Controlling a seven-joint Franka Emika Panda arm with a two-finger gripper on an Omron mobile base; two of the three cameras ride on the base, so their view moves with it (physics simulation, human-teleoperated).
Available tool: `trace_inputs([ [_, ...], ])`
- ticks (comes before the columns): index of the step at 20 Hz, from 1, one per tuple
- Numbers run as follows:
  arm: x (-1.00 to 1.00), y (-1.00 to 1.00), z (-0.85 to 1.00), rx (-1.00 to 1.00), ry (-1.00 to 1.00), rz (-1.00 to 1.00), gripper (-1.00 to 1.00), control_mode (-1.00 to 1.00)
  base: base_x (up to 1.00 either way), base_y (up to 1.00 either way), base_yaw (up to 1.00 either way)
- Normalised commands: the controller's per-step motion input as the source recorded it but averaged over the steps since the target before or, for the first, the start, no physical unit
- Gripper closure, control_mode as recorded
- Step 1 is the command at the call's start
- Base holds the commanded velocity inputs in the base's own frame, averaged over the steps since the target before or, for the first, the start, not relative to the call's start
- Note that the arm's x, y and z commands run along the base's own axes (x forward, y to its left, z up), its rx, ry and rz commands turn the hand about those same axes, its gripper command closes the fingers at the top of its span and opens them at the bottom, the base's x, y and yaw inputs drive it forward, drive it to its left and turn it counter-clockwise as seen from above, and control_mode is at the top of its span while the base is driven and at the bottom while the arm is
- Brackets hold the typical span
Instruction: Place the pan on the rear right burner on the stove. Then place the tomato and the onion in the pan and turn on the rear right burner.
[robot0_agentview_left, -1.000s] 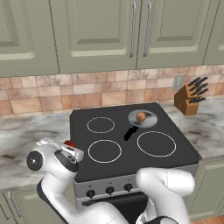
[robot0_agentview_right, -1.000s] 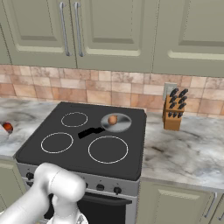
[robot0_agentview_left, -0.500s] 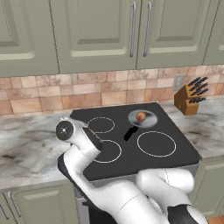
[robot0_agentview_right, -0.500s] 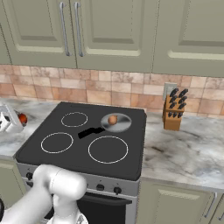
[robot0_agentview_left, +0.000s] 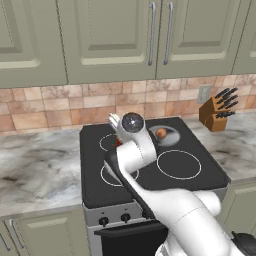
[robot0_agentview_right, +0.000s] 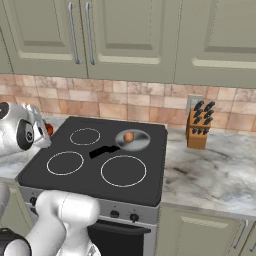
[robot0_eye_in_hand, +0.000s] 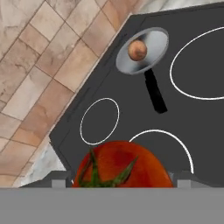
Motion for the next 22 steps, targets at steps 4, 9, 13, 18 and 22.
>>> trace_inputs([
  [4,0.18,-0.96,0.04,0.28,0.00,0.00,1.00,-1.00,0.00,0.00,0.00],
  [9,0.25,-0.88,0.00,0.23,0.00,0.00,1.00,-1.00,0.00,0.00,0.00],
  [13,0.33,-0.80,0.00,0.19,0.00,0.00,1.00,-1.00,0.00,0.00,0.00],
  [18,0.52,-0.62,0.00,0.14,0.00,0.00,1.00,-1.00,0.00,0.00,0.00],
  [22,0.69,-0.41,0.00,0.07,0.01,0.00,1.00,-1.00,0.00,0.00,0.00],
])
